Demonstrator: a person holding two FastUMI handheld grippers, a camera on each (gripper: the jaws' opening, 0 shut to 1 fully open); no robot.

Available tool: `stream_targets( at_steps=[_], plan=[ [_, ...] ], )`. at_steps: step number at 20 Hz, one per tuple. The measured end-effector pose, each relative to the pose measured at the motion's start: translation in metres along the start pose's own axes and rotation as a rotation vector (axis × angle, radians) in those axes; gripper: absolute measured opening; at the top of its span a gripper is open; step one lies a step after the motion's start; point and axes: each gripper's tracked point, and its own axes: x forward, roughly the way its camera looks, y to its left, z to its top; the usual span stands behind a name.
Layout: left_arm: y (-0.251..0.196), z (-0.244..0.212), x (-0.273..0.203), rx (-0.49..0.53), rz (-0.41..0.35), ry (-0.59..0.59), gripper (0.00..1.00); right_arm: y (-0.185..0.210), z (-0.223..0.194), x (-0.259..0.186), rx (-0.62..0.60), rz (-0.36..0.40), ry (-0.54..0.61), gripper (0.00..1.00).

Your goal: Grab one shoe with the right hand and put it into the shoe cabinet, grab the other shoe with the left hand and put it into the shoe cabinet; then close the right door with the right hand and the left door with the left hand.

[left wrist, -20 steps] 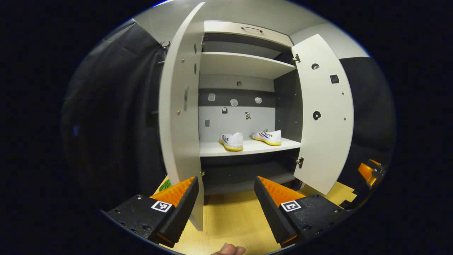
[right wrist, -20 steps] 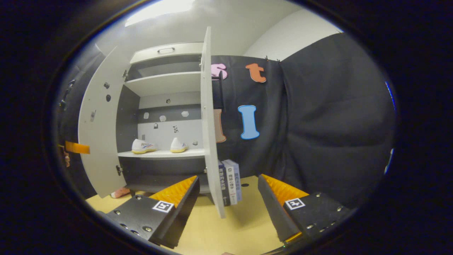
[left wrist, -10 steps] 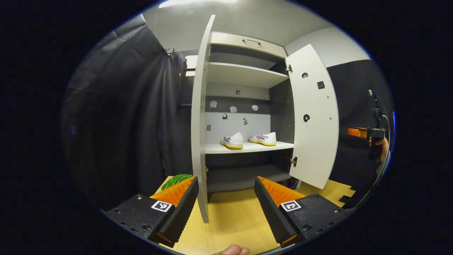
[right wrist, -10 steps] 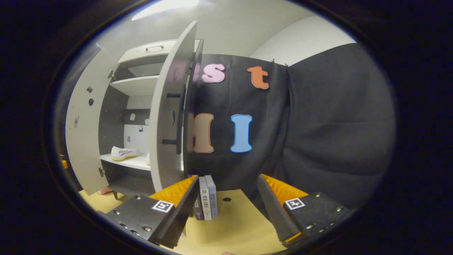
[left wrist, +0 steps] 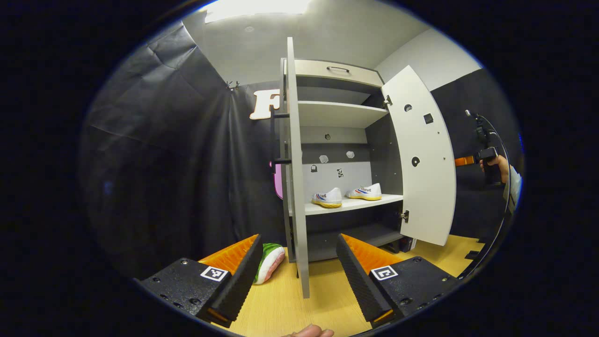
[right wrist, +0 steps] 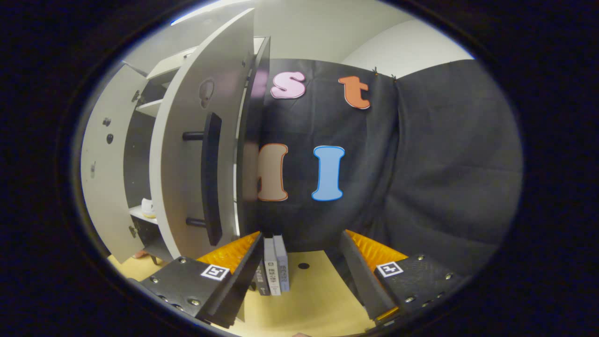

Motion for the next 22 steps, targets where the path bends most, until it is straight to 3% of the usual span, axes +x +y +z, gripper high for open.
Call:
stream_targets(
  at_steps=[2, 3, 5, 7, 8, 9, 12, 16, 22],
  plan=[
    [0.017, -0.005, 0.003, 0.001, 0.037, 0.016, 0.95, 0.016, 0.006, 0.004, 0.022, 0.032, -0.01, 0.94],
    [0.023, -0.008, 0.003, -0.008, 0.048, 0.025, 0.95, 0.018, 0.007, 0.007, 0.019, 0.025, -0.012, 0.99],
    [0.029, -0.012, 0.004, -0.041, 0.049, 0.038, 0.95, 0.019, 0.013, 0.004, 0.013, 0.005, -0.027, 0.97],
    [0.034, -0.018, 0.003, -0.072, 0.038, 0.049, 0.95, 0.024, 0.012, 0.002, 0.004, -0.016, -0.019, 0.91],
    [0.037, -0.02, 0.006, -0.083, 0.039, 0.051, 0.95, 0.024, 0.013, 0.001, -0.017, -0.032, -0.025, 0.8],
    [0.04, -0.02, 0.006, -0.089, 0.043, 0.051, 0.95, 0.025, 0.016, 0.0, -0.049, -0.053, -0.036, 0.83],
    [0.041, -0.019, 0.004, -0.096, 0.037, 0.046, 0.95, 0.032, 0.019, -0.005, -0.083, -0.078, -0.047, 0.78],
    [0.036, -0.013, -0.002, -0.114, 0.024, 0.016, 0.95, 0.055, 0.015, -0.008, -0.03, -0.018, -0.031, 0.82],
    [0.028, -0.007, -0.002, -0.098, 0.003, 0.008, 0.94, 0.117, 0.012, -0.012, 0.009, 0.093, -0.036, 0.78]
  ],
)
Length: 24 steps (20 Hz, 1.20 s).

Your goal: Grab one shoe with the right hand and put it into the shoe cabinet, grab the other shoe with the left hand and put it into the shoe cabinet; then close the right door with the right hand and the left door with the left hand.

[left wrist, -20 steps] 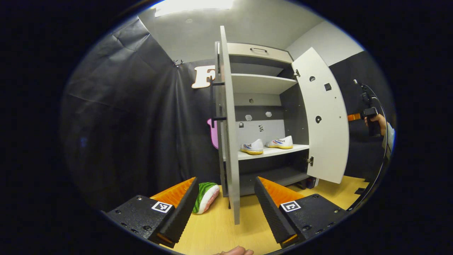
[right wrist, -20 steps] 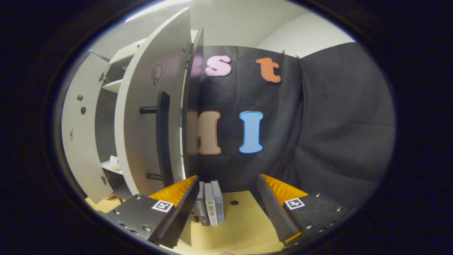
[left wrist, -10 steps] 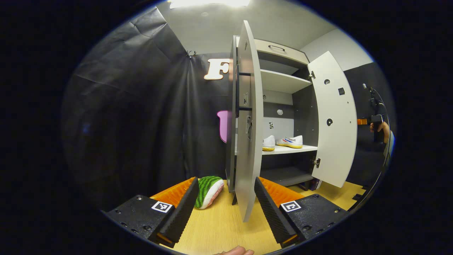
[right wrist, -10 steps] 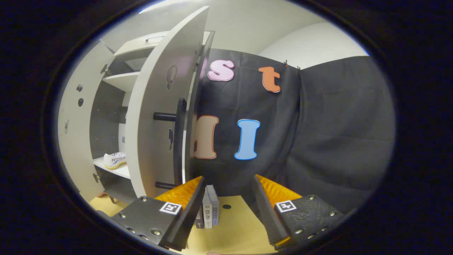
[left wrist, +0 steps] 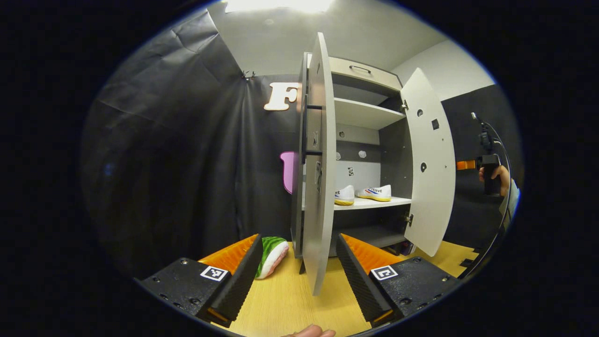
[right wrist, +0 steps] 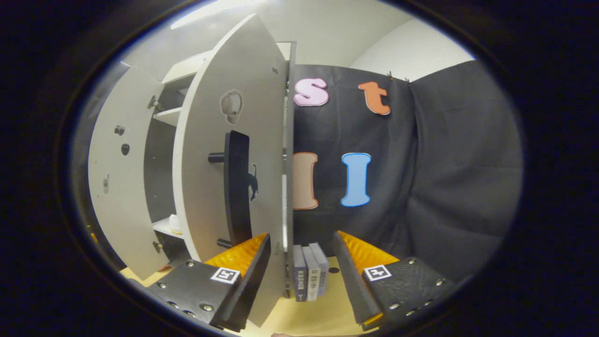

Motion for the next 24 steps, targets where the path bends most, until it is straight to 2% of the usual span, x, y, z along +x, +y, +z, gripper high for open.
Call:
stream_targets(
  at_steps=[2, 6, 7, 9, 10, 13, 16, 17, 18, 19, 20, 21, 24],
  plan=[
    [0.001, 0.002, 0.0, 0.005, 0.009, -0.005, 0.95, 0.023, 0.003, 0.001, 0.017, 0.029, -0.016, 0.79],
    [0.005, 0.003, 0.0, 0.029, 0.026, -0.006, 0.94, 0.073, -0.002, 0.003, 0.071, 0.164, -0.003, 0.81],
    [0.006, 0.004, -0.001, 0.025, 0.032, -0.01, 0.95, 0.081, -0.007, 0.003, 0.08, 0.175, 0.014, 0.93],
    [0.008, 0.005, -0.002, 0.026, 0.036, -0.014, 0.95, 0.081, -0.013, 0.003, 0.073, 0.152, 0.025, 0.93],
    [0.011, 0.004, -0.003, 0.031, 0.04, -0.014, 0.95, 0.083, -0.016, 0.003, 0.059, 0.147, 0.024, 0.97],
    [0.022, 0.009, -0.005, 0.037, 0.067, -0.031, 0.95, 0.09, -0.027, -0.007, 0.019, 0.159, 0.025, 0.98],
    [0.035, 0.009, -0.002, 0.024, 0.093, -0.032, 0.95, 0.094, -0.035, -0.018, -0.026, 0.171, 0.007, 0.97],
    [0.038, 0.008, 0.0, 0.026, 0.098, -0.019, 0.94, 0.095, -0.038, -0.024, -0.044, 0.172, 0.001, 0.92],
    [0.042, 0.008, 0.002, 0.027, 0.104, -0.012, 0.94, 0.096, -0.04, -0.028, -0.062, 0.175, -0.003, 0.97],
    [0.046, 0.013, 0.006, 0.021, 0.109, -0.02, 0.95, 0.099, -0.042, -0.033, -0.078, 0.181, -0.007, 0.97],
    [0.048, 0.018, 0.015, 0.018, 0.108, -0.019, 0.95, 0.102, -0.042, -0.039, -0.091, 0.178, -0.021, 0.93],
    [0.049, 0.024, 0.024, 0.019, 0.108, -0.014, 0.95, 0.103, -0.039, -0.047, -0.098, 0.169, -0.042, 0.98],
    [0.065, 0.051, 0.051, 0.023, 0.149, -0.039, 0.95, 0.119, -0.035, -0.074, -0.096, 0.182, -0.089, 0.93]
  ],
)
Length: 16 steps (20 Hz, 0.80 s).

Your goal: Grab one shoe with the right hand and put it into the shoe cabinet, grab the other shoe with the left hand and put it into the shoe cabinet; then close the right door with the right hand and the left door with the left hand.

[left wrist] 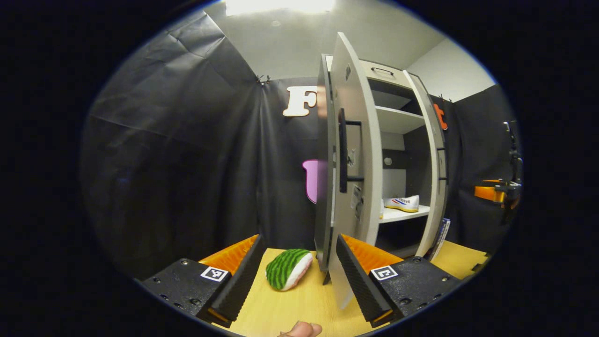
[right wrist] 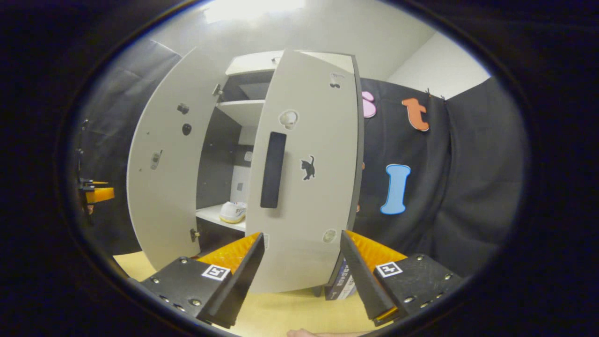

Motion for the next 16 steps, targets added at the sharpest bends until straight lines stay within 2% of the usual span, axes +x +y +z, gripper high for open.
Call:
stream_targets(
  at_steps=[2, 5, 6, 9, 10, 11, 12, 14, 16],
  plan=[
    [0.002, 0.015, 0.015, -0.005, 0.004, -0.015, 0.95, 0.019, -0.003, -0.016, -0.008, 0.034, -0.007, 0.93],
    [0.004, 0.025, 0.037, -0.013, -0.005, 0.004, 0.94, 0.036, -0.001, -0.04, -0.009, 0.041, -0.079, 1.0],
    [0.004, 0.028, 0.044, -0.004, -0.006, 0.009, 0.94, 0.041, -0.001, -0.047, -0.012, 0.045, -0.103, 0.97],
    [0.003, 0.036, 0.055, 0.022, 0.0, 0.019, 0.95, 0.049, -0.006, -0.068, -0.039, 0.02, -0.127, 0.97],
    [0.0, 0.037, 0.057, 0.028, -0.004, 0.028, 0.94, 0.052, -0.01, -0.073, -0.043, 0.011, -0.117, 0.93],
    [-0.006, 0.039, 0.059, 0.033, -0.014, 0.031, 0.94, 0.053, -0.014, -0.078, -0.043, 0.002, -0.103, 0.97],
    [-0.011, 0.036, 0.062, 0.042, -0.027, 0.043, 0.94, 0.054, -0.016, -0.083, -0.041, -0.009, -0.094, 0.98],
    [-0.006, 0.035, 0.065, 0.066, 0.008, 0.06, 0.93, 0.056, -0.018, -0.093, -0.036, -0.025, -0.091, 0.97],
    [-0.014, 0.038, 0.066, 0.063, 0.0, 0.063, 0.91, 0.06, -0.021, -0.102, 0.002, -0.032, -0.095, 0.98]
  ],
)
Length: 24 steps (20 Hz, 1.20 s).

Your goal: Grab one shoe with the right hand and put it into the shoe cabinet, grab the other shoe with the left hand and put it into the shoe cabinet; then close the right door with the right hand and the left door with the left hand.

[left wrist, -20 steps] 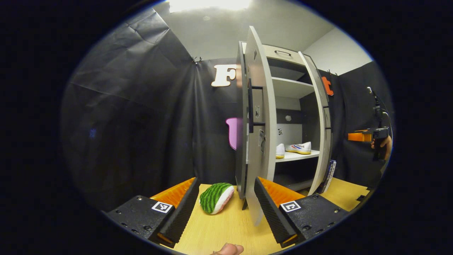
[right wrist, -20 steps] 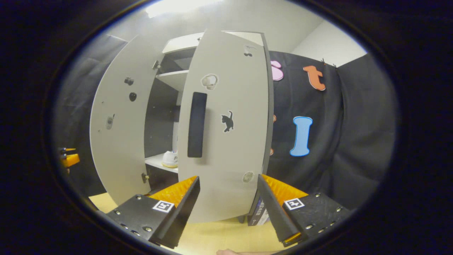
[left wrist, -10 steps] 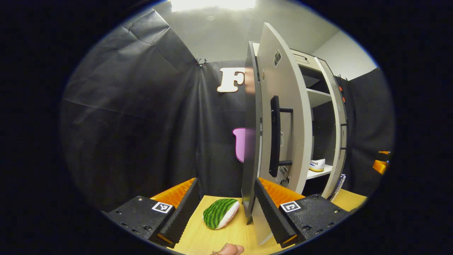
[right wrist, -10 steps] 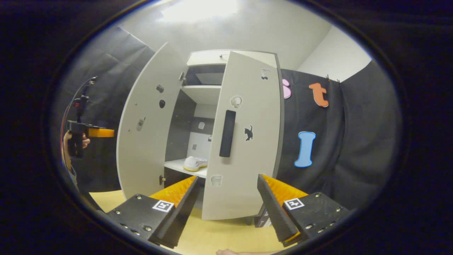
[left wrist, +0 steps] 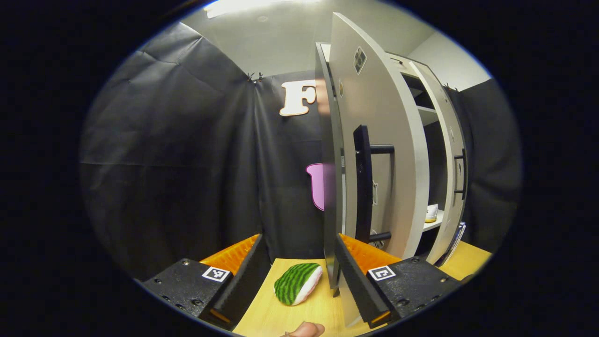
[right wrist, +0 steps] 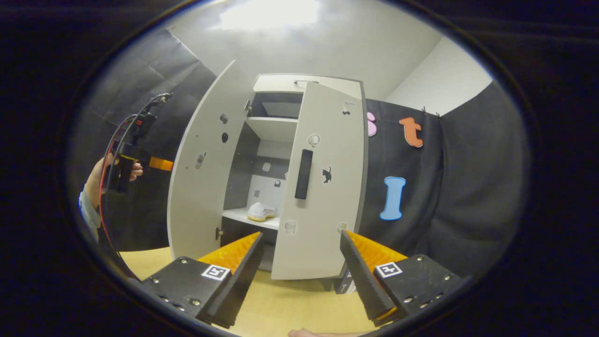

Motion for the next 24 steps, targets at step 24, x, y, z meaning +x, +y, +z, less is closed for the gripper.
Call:
stream_targets(
  at_steps=[24],
  plan=[
    [-0.127, 0.011, 0.024, -0.071, -0.131, -0.015, 0.88, -0.077, -0.044, -0.009, 0.058, -0.277, 0.114, 0.93]
  ],
)
